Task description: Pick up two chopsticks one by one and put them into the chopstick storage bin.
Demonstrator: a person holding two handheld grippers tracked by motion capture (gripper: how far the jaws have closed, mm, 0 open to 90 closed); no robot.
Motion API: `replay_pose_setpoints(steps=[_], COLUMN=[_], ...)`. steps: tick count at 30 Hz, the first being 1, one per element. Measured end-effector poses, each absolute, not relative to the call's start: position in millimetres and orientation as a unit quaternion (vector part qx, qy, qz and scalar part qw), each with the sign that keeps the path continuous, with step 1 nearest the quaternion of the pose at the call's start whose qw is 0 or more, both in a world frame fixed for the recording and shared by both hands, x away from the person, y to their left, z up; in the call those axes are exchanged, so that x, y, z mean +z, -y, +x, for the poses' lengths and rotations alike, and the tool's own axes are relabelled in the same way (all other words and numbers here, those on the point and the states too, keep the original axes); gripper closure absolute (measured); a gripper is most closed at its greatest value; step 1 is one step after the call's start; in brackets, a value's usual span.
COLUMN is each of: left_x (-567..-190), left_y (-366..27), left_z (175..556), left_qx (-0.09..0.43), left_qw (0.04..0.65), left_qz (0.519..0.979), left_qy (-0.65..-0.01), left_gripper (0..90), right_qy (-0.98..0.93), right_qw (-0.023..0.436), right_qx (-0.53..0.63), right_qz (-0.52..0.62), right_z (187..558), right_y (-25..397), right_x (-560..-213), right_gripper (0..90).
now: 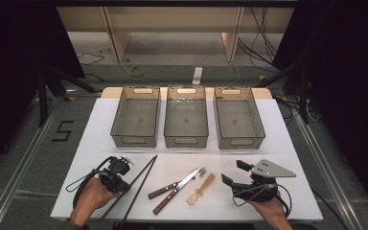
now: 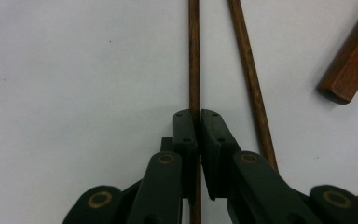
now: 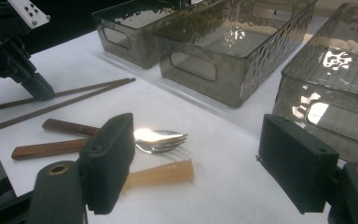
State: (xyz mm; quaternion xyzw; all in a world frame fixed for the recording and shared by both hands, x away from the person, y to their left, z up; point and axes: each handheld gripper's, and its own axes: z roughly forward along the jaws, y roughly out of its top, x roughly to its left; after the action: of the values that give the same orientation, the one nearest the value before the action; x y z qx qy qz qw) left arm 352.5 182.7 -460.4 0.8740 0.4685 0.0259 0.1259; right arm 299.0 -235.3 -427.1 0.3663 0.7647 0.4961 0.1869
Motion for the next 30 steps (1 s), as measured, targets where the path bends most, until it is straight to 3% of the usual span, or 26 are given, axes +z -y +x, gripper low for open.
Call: replay_pose_setpoints(steps=[30], left_x=[-388], left_y=[-178], left_z=[380], left_qx=[0.06], left_qw=[0.249], left_qz=[0.86], left_qy=[-0.441], left_gripper=[84.8], right_qy=[-0.76], right_qw=[0.185], right_qx=[0.498], right_qz=[0.374], right_z=[301], right_y=[238], right_x=[-428], right_gripper=[27.4])
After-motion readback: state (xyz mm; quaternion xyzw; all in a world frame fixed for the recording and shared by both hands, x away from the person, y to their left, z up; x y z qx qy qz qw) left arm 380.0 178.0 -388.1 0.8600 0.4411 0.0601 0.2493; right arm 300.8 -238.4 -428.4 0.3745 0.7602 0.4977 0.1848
